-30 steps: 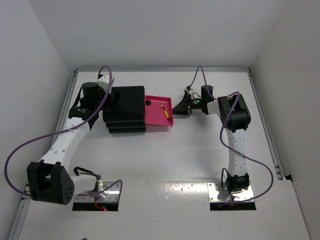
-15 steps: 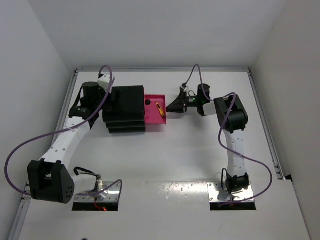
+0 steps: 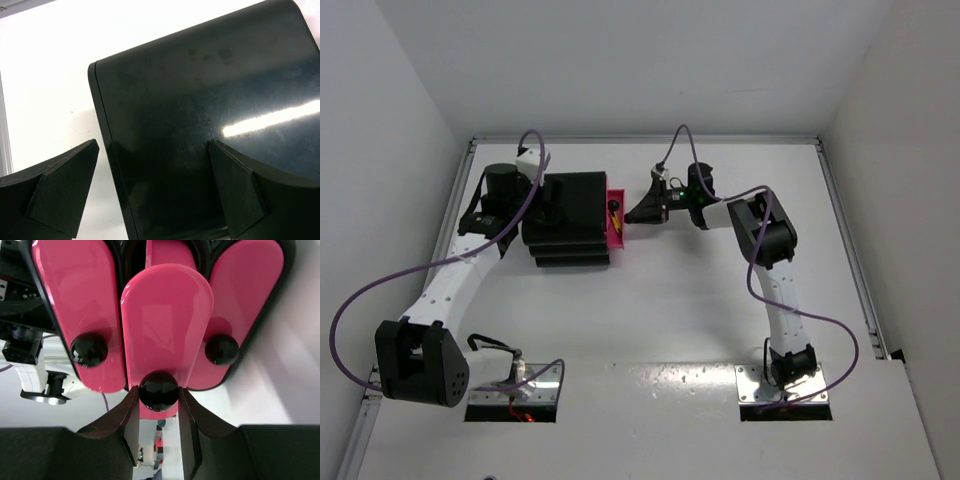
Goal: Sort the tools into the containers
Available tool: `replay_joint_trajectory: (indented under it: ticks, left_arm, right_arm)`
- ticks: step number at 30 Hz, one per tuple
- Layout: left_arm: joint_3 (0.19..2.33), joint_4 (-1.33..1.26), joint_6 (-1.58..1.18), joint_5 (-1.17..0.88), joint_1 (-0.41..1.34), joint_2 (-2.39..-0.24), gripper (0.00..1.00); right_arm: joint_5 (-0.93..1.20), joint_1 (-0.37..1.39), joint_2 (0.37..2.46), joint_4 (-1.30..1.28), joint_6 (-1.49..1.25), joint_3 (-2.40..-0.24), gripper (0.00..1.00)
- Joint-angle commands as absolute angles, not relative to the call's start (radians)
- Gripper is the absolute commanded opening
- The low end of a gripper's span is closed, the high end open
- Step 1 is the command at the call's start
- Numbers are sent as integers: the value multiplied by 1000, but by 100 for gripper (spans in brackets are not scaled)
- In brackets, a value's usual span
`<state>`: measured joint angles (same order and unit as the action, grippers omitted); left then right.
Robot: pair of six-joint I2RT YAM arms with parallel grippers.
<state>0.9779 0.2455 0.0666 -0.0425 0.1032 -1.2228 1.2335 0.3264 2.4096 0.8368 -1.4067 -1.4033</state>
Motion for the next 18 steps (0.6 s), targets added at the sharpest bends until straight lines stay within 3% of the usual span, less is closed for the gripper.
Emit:
replay_joint_trajectory:
  ticks: [1,18]
  left_arm:
    - [951,298,80,-55,95,-1238,100]
    - [933,298,89,-74,95,-1256,100]
  right_arm:
    - [1267,365,2416,956,-1448,-1491,13]
    - [1230,437,2502,956,-1466,-1578,24]
